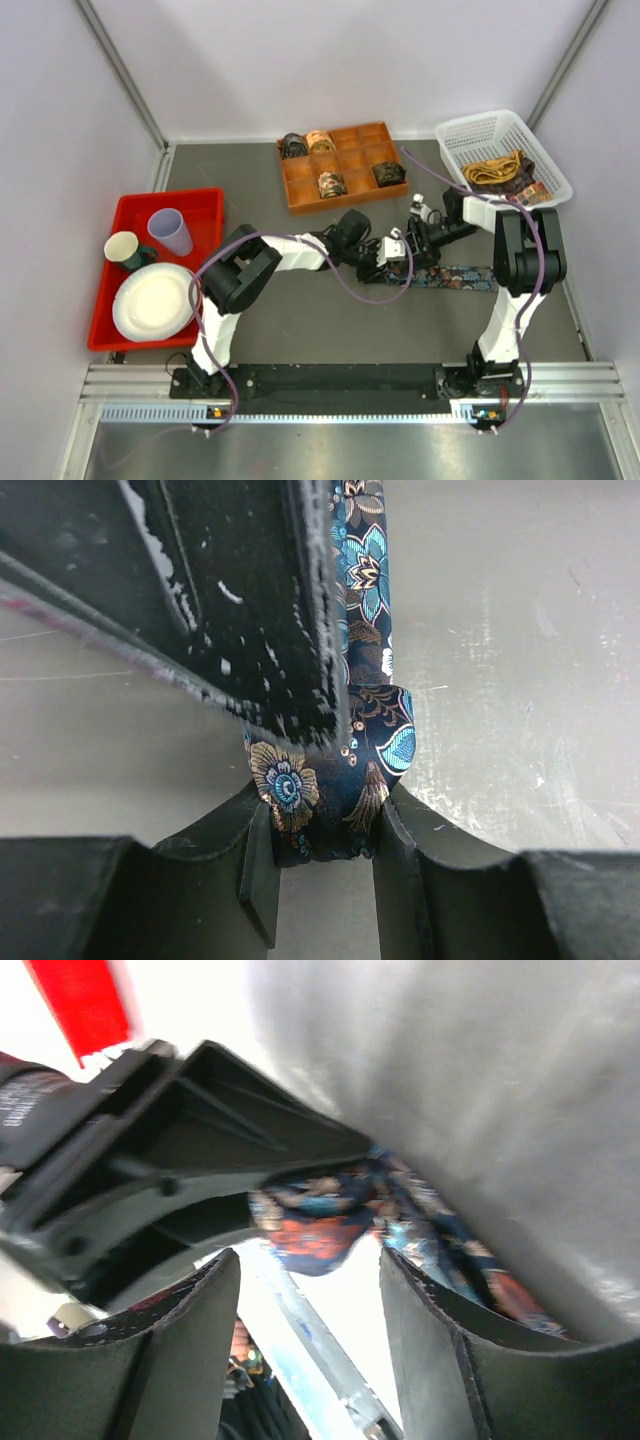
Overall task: Roll the ties
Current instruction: Roll the tie at the center of the board.
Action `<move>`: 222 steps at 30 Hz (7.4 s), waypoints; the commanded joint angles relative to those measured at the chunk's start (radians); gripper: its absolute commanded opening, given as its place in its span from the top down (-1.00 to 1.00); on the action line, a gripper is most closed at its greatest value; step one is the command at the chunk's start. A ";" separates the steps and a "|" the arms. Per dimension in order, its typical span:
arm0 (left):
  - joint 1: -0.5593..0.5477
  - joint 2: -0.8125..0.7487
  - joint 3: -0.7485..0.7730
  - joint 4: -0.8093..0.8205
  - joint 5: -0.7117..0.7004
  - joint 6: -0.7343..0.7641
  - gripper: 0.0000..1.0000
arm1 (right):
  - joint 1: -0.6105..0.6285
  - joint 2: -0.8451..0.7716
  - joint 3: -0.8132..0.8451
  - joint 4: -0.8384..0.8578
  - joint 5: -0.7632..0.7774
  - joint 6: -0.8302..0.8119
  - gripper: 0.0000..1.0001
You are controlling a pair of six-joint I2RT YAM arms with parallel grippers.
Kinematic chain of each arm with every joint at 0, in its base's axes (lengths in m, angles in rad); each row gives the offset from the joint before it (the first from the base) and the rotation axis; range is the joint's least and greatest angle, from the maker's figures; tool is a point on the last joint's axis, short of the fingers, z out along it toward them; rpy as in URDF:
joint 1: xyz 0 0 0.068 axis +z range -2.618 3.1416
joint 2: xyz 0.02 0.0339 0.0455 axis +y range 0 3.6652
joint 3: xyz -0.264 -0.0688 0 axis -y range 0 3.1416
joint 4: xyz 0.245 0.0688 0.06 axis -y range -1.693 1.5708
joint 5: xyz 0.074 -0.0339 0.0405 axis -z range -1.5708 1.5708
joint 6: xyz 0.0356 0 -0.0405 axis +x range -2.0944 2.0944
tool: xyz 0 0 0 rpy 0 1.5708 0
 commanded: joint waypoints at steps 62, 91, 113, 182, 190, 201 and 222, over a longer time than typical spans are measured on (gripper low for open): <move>0.058 0.245 -0.194 0.662 0.224 -0.415 0.20 | 0.034 0.102 -0.015 0.114 0.247 0.042 1.00; -0.018 0.099 0.044 -0.524 -0.189 0.090 0.99 | 0.026 0.016 -0.033 0.063 -0.067 -0.008 0.17; 0.097 0.057 -0.194 0.230 0.229 -0.091 -0.47 | 0.041 0.058 -0.090 0.137 0.216 0.057 1.00; 0.031 0.093 -0.194 0.310 0.142 -0.143 -0.98 | 0.015 0.096 -0.017 0.095 0.187 -0.004 1.00; 0.063 0.183 -0.165 0.677 0.335 -0.371 -0.98 | 0.001 0.125 0.009 0.082 0.180 -0.032 1.00; 0.061 0.292 -0.146 0.924 0.360 -0.594 0.03 | 0.008 0.139 0.039 0.045 0.235 0.017 1.00; 0.049 -0.007 -0.130 -0.269 -0.150 -0.004 0.91 | 0.049 -0.001 -0.027 0.200 -0.159 0.083 -0.07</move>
